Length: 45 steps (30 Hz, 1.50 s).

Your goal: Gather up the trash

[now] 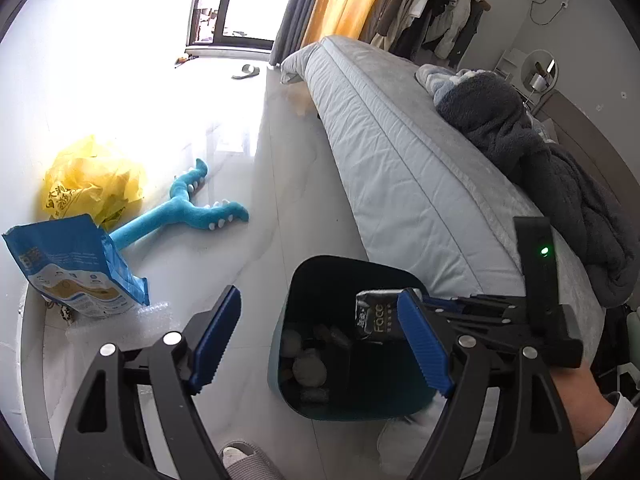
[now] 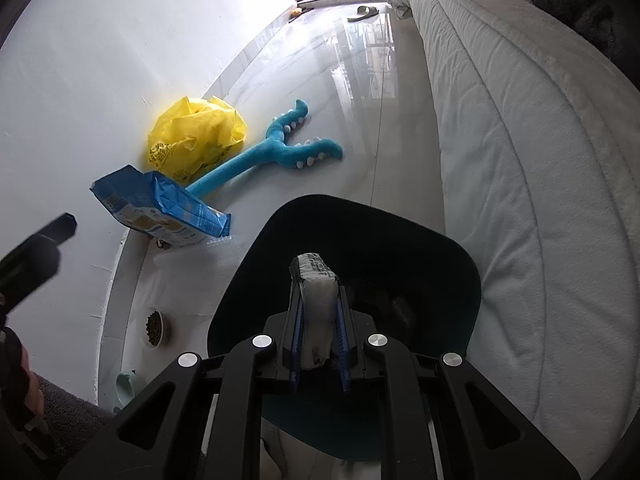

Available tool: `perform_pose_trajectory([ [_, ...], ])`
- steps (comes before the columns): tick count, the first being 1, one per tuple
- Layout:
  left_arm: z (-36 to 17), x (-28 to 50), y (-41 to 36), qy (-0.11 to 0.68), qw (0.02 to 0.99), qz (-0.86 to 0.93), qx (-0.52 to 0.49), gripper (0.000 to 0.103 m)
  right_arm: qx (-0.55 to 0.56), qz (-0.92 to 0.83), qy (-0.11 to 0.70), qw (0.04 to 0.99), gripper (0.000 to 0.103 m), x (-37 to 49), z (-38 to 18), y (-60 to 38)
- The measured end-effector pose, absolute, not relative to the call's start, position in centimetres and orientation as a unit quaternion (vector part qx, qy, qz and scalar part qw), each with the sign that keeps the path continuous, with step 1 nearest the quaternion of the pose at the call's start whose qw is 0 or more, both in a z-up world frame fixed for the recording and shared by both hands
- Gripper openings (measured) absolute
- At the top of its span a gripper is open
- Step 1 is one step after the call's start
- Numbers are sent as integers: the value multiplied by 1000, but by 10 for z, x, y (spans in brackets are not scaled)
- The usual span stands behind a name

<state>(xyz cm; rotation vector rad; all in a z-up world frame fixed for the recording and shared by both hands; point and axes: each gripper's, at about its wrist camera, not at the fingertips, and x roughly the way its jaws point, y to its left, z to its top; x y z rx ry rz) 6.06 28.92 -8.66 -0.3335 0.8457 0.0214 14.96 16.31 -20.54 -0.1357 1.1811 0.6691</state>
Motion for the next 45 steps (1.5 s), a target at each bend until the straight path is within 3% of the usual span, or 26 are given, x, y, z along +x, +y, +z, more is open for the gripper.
perform_pose_trajectory([
  [14,-24,29,277,300,949,30,-97,88,-124,273,583,755,19,144,-249,172],
  [16,-16,28,276,287,953,30,-94,90,-126,269,584,756,43,143,-248,169],
  [17,-12,28,274,281,955,30,-91,91,-126,267,582,758,48,143,-247,166],
  [27,7,22,255,263,958,58,-97,97,-96,270,536,794,57,124,-196,134],
  [31,19,17,240,251,962,45,-102,98,-88,275,482,827,71,105,-150,111],
  [35,23,2,216,246,965,34,-87,98,-64,260,436,859,77,87,-106,75],
  [39,24,-10,198,244,967,31,-69,99,-35,238,387,890,92,68,-66,29],
  [45,27,-20,185,247,967,33,-45,100,-15,229,315,921,99,30,-14,-31],
])
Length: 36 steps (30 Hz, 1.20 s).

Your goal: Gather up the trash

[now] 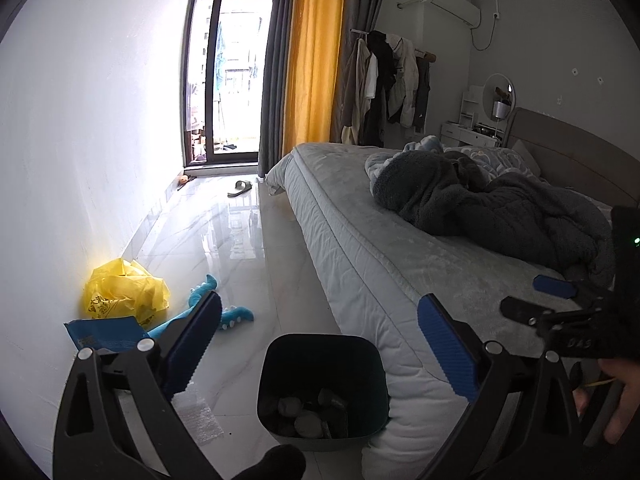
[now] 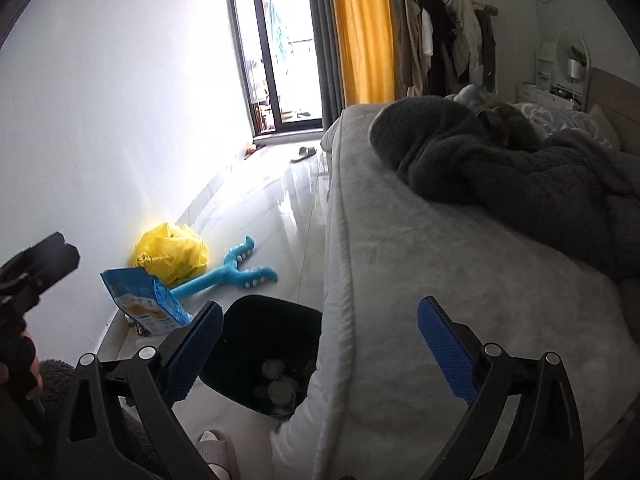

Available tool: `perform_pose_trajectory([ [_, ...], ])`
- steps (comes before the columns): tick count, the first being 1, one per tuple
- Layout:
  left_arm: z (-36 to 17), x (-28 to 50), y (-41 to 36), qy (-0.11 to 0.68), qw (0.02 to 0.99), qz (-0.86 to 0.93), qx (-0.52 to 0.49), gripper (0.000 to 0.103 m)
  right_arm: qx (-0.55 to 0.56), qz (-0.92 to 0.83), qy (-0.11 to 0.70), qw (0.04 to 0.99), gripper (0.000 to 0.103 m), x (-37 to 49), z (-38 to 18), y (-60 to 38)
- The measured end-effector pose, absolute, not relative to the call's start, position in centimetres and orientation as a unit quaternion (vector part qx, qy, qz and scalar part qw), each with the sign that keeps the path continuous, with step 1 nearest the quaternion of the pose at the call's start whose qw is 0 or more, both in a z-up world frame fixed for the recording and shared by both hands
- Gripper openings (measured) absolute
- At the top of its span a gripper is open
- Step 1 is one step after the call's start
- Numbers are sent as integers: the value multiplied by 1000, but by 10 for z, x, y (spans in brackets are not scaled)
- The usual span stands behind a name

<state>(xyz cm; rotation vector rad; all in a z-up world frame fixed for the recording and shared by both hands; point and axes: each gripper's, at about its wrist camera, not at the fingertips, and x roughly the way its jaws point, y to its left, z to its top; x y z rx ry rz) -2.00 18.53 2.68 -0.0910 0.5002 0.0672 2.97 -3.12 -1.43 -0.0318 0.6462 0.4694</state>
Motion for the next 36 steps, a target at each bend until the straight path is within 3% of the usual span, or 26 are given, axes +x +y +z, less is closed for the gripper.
perform_pose_trajectory([
  [16,15,-39,149,259,965,-5,-31,100,-12,128,251,959,99,-52,10,-161],
  [36,8,-37,130,256,967,-11,-4,100,13,143,238,961,99,-67,6,-181],
])
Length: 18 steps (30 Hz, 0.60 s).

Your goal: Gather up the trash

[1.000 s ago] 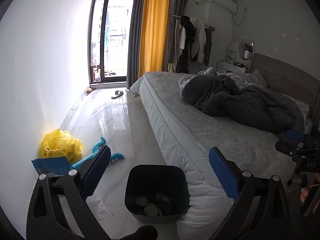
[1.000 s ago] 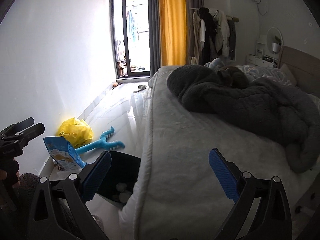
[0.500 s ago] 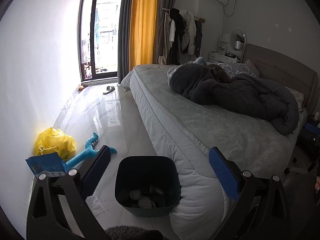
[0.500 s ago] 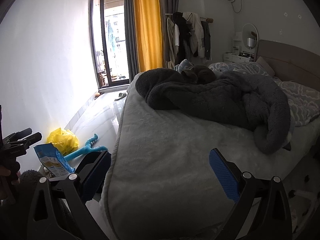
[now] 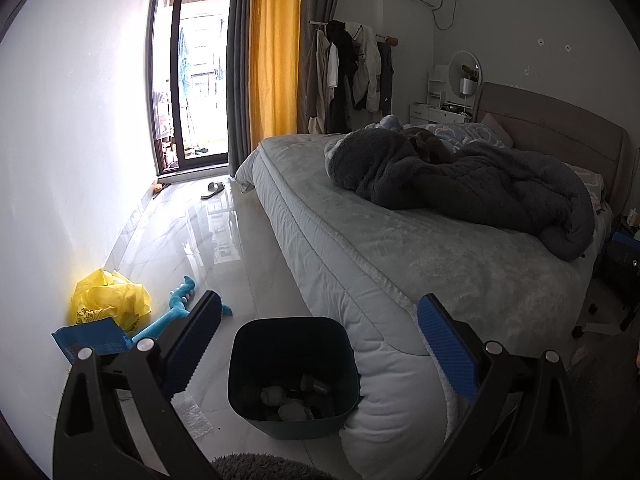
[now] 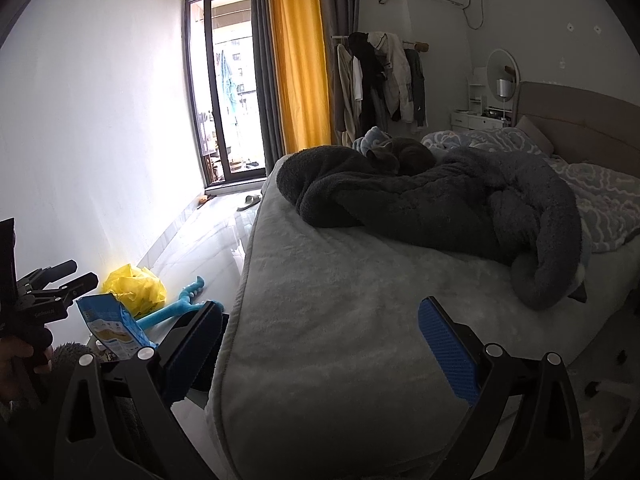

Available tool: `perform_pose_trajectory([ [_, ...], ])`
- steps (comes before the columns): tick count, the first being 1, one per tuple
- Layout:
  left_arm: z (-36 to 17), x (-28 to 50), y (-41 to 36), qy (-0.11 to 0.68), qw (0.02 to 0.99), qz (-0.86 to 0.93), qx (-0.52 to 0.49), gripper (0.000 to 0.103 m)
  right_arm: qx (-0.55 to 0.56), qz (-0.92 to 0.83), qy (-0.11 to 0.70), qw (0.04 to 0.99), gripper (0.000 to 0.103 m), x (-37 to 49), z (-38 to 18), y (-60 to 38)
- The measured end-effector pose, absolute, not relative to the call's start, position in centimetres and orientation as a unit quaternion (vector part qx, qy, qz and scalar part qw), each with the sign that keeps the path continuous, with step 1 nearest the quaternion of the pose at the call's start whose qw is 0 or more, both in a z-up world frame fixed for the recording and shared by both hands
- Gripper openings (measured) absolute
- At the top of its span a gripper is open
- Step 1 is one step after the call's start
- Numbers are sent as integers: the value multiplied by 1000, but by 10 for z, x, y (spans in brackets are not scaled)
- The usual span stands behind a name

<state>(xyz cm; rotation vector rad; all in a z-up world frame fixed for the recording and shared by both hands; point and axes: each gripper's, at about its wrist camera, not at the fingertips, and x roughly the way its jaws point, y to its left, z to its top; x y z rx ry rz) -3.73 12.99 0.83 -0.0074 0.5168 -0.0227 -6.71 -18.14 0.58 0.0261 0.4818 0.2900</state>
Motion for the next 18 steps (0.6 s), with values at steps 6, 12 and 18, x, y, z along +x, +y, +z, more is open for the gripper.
perform_pose_trajectory([
  [6,9,-38,129,255,967,-11,-4,100,18,144,240,960,99,-67,6,-182],
  [12,9,-38,129,255,967,-11,-5,100,19,143,240,960,99,-68,7,-181],
  [18,9,-39,131,255,967,-11,-9,100,17,143,242,960,99,-67,6,-181],
])
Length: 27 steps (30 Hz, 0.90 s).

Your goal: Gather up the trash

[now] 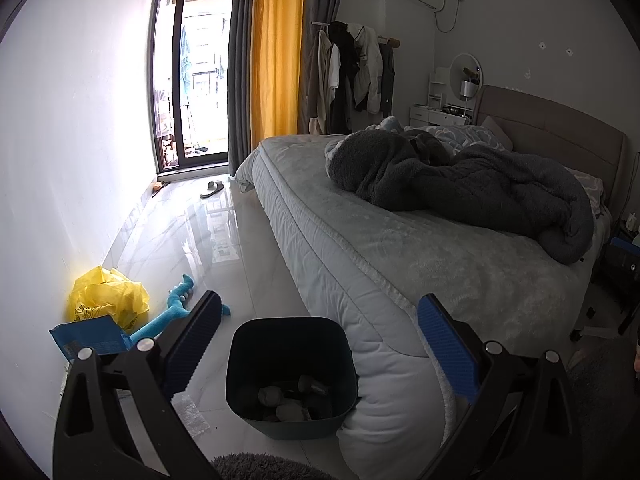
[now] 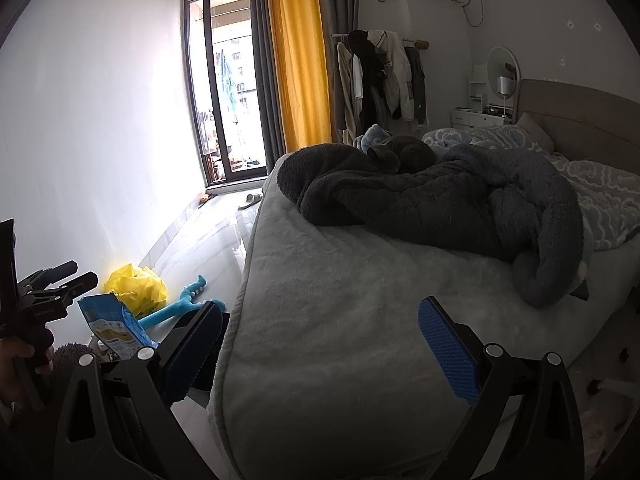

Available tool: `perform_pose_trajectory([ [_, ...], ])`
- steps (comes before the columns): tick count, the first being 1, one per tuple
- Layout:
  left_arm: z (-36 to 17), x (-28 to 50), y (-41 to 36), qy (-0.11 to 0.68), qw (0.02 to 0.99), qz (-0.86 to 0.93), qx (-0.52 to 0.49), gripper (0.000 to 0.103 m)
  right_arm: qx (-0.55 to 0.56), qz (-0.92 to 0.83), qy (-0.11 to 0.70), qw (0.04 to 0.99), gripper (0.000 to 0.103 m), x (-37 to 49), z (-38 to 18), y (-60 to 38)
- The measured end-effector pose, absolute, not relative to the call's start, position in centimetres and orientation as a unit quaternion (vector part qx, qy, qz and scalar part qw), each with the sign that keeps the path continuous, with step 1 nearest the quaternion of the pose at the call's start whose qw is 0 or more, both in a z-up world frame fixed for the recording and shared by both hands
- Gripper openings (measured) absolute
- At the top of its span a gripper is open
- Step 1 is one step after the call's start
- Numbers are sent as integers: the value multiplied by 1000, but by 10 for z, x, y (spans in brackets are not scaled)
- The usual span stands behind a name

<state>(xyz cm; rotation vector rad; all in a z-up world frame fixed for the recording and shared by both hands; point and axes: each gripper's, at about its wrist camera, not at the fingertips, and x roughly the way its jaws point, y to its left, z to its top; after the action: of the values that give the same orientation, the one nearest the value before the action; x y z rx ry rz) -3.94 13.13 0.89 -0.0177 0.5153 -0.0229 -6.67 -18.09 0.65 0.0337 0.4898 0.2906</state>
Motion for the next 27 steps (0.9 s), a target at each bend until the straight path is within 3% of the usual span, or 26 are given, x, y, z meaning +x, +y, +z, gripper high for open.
perform_pose_trajectory([
  [27,9,-39,131,257,966,-12,-8,100,11,143,242,960,99,-66,5,-182],
])
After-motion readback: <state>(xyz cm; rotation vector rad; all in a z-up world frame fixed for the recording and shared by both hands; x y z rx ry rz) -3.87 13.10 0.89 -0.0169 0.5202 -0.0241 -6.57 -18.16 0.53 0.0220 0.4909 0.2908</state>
